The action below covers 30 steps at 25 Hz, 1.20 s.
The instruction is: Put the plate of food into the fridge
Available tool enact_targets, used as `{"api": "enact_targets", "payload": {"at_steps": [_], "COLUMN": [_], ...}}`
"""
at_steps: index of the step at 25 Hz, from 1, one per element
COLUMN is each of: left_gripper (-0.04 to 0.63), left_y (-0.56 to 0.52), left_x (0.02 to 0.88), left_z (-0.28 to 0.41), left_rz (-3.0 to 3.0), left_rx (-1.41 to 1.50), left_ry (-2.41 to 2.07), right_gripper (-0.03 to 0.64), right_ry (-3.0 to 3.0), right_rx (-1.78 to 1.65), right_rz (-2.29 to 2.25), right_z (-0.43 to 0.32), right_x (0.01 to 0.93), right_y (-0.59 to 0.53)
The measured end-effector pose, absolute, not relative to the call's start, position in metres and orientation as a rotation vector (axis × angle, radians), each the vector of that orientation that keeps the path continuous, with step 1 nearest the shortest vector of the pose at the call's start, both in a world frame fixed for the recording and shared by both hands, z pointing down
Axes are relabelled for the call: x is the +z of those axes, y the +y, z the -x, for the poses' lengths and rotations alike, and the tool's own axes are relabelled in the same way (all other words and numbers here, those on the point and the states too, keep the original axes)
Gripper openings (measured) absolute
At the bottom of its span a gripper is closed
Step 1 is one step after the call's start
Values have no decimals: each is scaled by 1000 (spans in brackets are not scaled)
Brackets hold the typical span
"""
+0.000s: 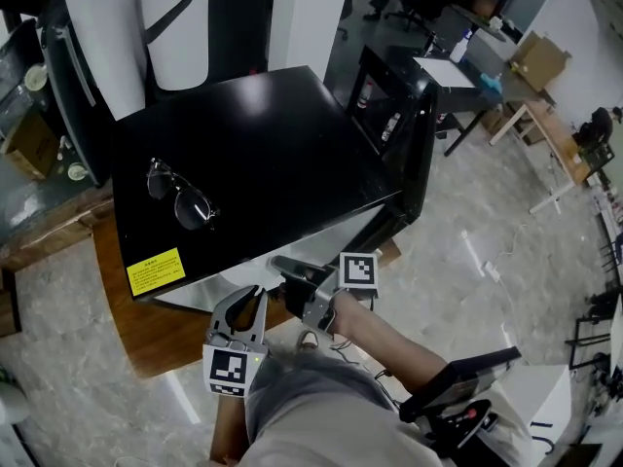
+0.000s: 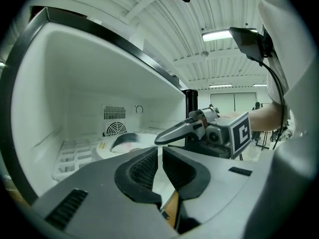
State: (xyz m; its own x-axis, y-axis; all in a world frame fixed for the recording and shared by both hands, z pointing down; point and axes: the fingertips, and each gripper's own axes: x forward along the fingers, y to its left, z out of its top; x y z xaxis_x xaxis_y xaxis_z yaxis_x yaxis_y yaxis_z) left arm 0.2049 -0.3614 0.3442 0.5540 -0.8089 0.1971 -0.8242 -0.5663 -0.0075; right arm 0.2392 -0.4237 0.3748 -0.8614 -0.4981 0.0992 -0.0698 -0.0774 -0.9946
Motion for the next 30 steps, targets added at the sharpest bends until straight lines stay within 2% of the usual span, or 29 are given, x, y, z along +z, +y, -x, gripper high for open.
{"api": "enact_targets", "payload": {"at_steps": [14,23,30], "left_gripper": [37,34,34], "left_y": [-384,-396,-407], "left_x": [348,357,356], "left_z": [-199,-217,-213], "left_rz": [-2682,-2707,-2686], "left_rx": [240,270,270], "left_ry": [-1543,-1500,-1529], "right_gripper": [30,74,77], "right_ry": [1986,2008,2070], "right_rx": [-1978,-1976,-1930], "right_rz": [499,415,359], "right_z": [-232,-220,-225], "right_x": [375,366,359], "right_y": [-437,-438,-429]}}
